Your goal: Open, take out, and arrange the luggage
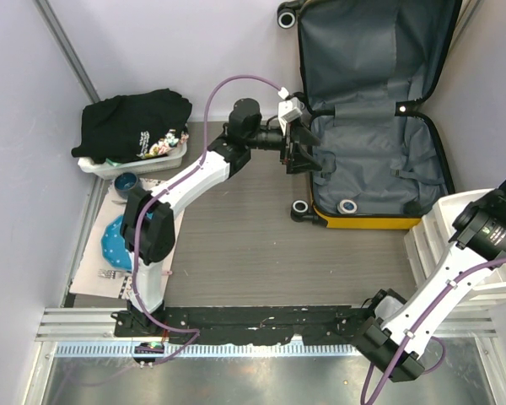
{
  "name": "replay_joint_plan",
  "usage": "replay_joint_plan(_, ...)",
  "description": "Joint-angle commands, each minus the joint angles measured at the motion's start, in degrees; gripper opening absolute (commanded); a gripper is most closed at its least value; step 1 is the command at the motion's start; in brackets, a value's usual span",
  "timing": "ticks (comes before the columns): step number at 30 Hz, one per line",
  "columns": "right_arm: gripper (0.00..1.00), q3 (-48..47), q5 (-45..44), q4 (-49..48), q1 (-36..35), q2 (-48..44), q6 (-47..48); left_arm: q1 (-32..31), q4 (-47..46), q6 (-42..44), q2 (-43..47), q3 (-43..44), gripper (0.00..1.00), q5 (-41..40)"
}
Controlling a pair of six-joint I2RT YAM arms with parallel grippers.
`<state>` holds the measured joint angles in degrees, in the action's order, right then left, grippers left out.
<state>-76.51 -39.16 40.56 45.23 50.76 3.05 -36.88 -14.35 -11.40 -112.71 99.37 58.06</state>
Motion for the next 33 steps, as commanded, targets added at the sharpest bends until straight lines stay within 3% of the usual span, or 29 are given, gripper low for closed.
replay_joint_plan(1, 0.66, -4.1, 4.4, 0.0, 0.3, 0.6, -0.3, 0.3, 4.1, 1.9, -0.9, 4.6, 0.93, -0.1)
replay_joint_plan(4, 0.67, -7.9, 16.8, 4.2, 0.3, 2.2, 1.6, 0.4, 6.8, 3.9, -1.1, 5.0, 0.93, -0.3)
replay_joint_plan(5, 0.68, -10.6, 26.0, 5.7, 0.3, 2.8, 2.8, 0.5, 7.3, 4.3, -1.1, 5.0, 0.93, -0.7)
replay_joint_plan(7, 0.68, -15.0, 33.7, 10.7, 0.3, 5.5, 3.5, 0.8, 8.5, 4.3, -1.0, 4.9, 0.93, -0.9)
replay_joint_plan(8, 0.68, -16.5, 42.0, 12.4, 0.2, 6.6, 4.8, 0.9, 8.9, 4.4, -0.8, 4.7, 0.93, -1.3)
replay_joint_plan(12, 0.68, -23.3, 55.3, 19.6, -0.8, 14.7, 10.0, 2.5, 10.5, 4.5, 0.0, 3.3, 0.93, -2.0)
replay_joint_plan(15, 0.68, -28.1, 53.0, 22.1, -6.8, 20.9, 12.7, 4.5, 12.1, 5.2, 0.5, 2.9, 0.93, -2.2)
replay_joint_plan(16, 0.69, -30.3, 51.1, 23.7, -14.8, 24.5, 13.9, 5.6, 12.8, 6.2, 0.6, 2.8, 0.92, -2.3)
replay_joint_plan(18, 0.7, -31.7, 48.7, 24.7, -21.2, 27.6, 16.5, 6.4, 15.8, 8.8, 1.3, 2.7, 0.92, -2.4)
replay_joint_plan(19, 0.71, -32.3, 51.4, 25.9, -24.8, 29.0, 20.9, 7.2, 16.7, 12.9, 1.5, 2.2, 0.93, -2.5)
replay_joint_plan(22, 0.77, -32.6, 54.4, 29.0, -28.8, 34.7, 32.6, 8.6, 17.4, 17.6, 2.8, -0.3, 0.93, -3.8)
replay_joint_plan(26, 0.75, -33.5, 53.6, 35.5, -34.6, 46.0, 44.9, 10.5, 13.2, 15.6, 2.1, -2.3, 0.93, -3.9)
replay_joint_plan(33, 0.67, -23.7, 47.2, 28.3, -41.5, 55.6, 55.8, 12.7, 9.9, 10.2, -1.4, -1.4, 0.93, -2.4)
